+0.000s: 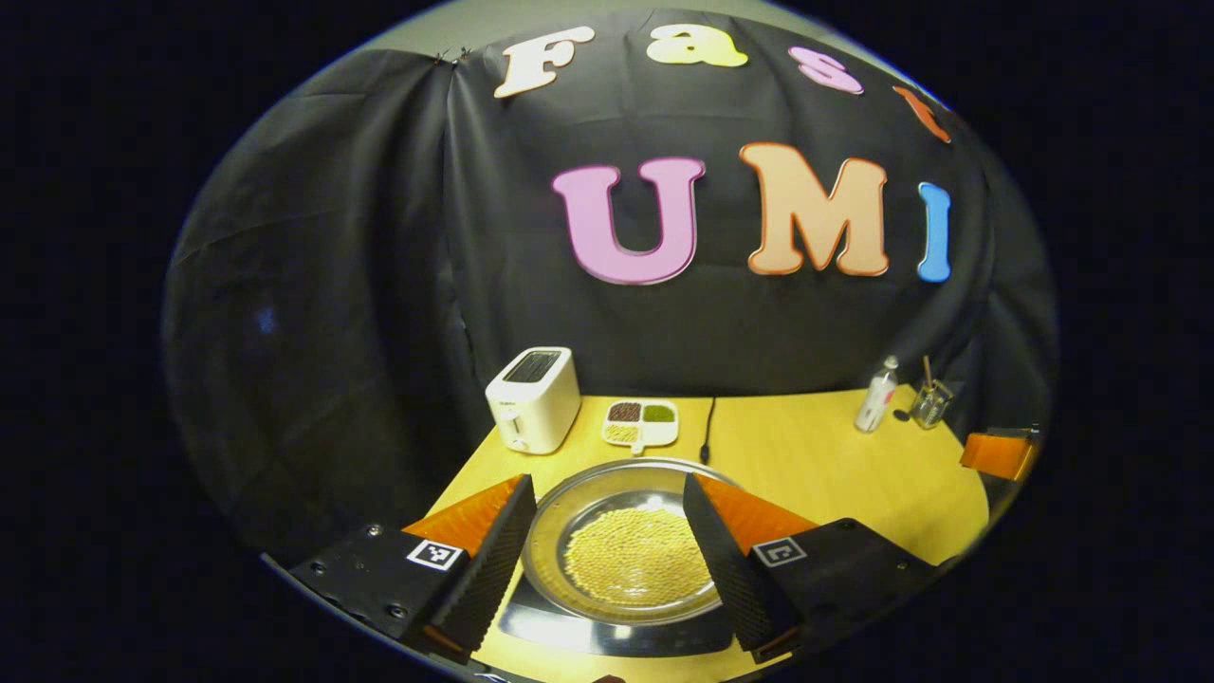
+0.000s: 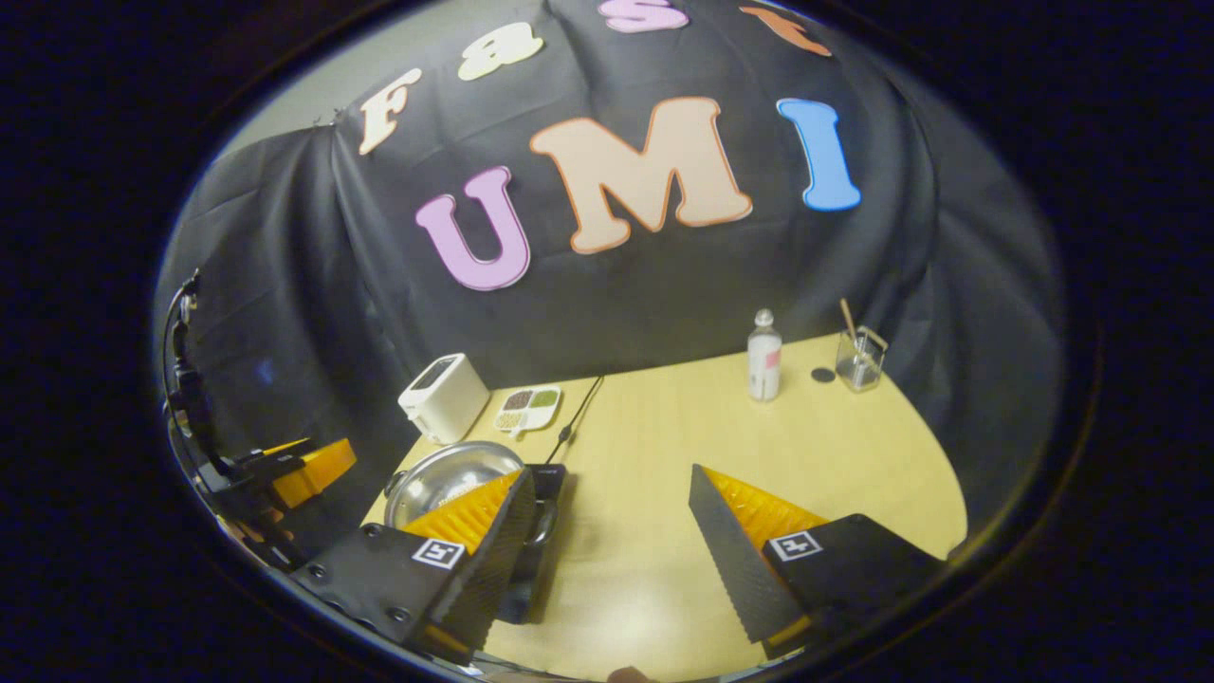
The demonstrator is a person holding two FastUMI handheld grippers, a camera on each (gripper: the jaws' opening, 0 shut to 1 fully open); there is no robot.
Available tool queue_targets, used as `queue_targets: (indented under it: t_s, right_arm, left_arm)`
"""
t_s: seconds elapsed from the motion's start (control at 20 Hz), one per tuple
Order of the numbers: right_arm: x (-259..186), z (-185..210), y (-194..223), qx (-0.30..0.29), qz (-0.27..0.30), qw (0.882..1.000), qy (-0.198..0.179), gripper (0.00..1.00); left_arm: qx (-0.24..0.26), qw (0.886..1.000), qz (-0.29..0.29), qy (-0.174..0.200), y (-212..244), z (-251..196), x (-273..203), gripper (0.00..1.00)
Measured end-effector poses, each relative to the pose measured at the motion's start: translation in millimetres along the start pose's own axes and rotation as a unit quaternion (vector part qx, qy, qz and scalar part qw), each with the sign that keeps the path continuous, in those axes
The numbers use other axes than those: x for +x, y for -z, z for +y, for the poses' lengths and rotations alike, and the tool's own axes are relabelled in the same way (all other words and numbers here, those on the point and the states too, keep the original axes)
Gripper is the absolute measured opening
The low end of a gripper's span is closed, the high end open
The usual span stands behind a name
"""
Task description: First push the handle of the pot to place it horizontally, then grasp the pot with both hands and set it on the induction cooktop.
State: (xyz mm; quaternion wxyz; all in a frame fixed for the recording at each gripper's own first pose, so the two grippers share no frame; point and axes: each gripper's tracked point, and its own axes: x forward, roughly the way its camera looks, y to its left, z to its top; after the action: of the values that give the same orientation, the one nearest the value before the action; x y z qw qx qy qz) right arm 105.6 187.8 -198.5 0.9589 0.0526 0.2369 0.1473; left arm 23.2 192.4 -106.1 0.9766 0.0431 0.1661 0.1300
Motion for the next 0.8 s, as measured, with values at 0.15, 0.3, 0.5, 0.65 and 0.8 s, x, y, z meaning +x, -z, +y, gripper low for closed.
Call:
queue_targets:
  t_s: [0.15,0.3,0.5,0.65,0.8]
  right_arm:
    - [-33.9,-18.6,-37.4,-0.023,-0.05,0.998,-0.005,0.92]
    - [-67.7,-41.4,-69.6,-0.042,-0.095,0.995,-0.005,0.92]
    - [-109.8,-76.1,-96.5,-0.049,-0.143,0.988,0.01,0.92]
    - [-137.1,-98.8,-101.7,-0.046,-0.168,0.984,0.023,0.92]
    - [-163.4,-118.2,-104.7,-0.046,-0.184,0.981,0.043,0.92]
  left_arm:
    - [-0.019,0.999,-0.037,0.002,-27.1,-40.6,-22.5,0.95]
    - [-0.026,0.997,-0.06,0.029,-41.2,-86.8,-40.1,0.94]
    - [-0.018,0.994,-0.092,0.054,-59.3,-134.2,-61.6,0.95]
    - [-0.021,0.989,-0.128,0.065,-70.7,-158.8,-81.7,0.95]
    - [-0.019,0.983,-0.164,0.075,-79.7,-176.2,-102.5,0.95]
